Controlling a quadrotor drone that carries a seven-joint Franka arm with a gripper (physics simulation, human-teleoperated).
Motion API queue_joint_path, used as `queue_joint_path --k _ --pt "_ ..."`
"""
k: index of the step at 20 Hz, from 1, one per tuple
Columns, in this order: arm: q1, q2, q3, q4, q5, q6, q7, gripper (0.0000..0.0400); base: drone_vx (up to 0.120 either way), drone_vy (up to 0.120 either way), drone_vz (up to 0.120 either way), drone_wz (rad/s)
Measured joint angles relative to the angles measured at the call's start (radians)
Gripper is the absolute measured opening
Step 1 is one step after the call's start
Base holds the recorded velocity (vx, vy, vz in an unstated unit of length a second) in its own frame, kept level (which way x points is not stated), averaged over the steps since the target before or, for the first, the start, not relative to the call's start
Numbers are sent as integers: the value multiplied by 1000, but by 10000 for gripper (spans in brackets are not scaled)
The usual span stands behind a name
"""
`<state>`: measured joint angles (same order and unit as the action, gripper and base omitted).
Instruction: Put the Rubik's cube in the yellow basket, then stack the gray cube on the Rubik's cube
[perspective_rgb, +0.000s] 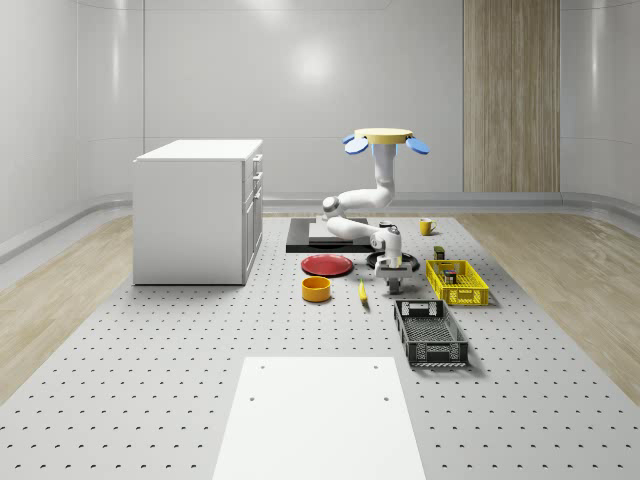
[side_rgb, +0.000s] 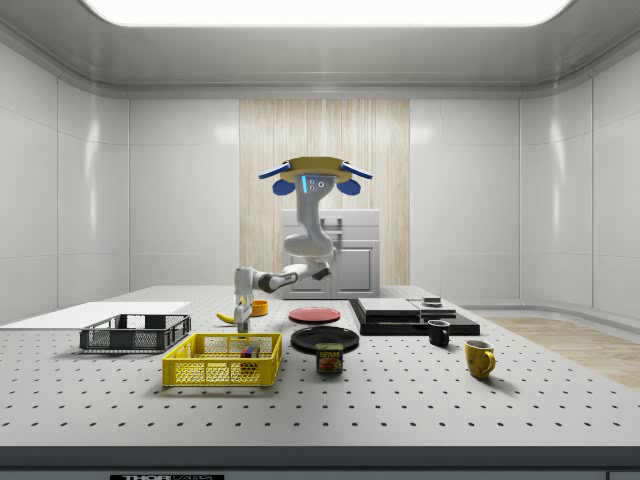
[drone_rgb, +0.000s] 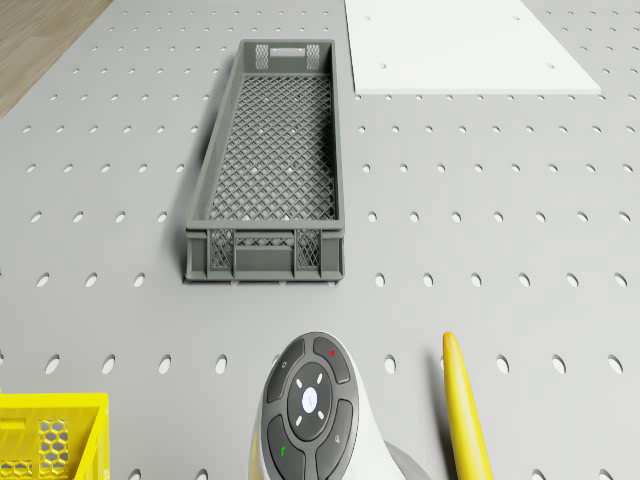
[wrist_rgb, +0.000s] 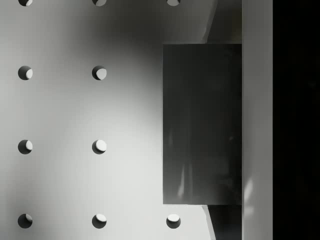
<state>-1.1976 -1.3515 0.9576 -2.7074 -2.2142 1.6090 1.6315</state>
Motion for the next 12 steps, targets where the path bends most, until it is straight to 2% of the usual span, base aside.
queue_joint_path --k 12 --pt "11 0 38 -27 34 -28 2 250 0 0 120 0"
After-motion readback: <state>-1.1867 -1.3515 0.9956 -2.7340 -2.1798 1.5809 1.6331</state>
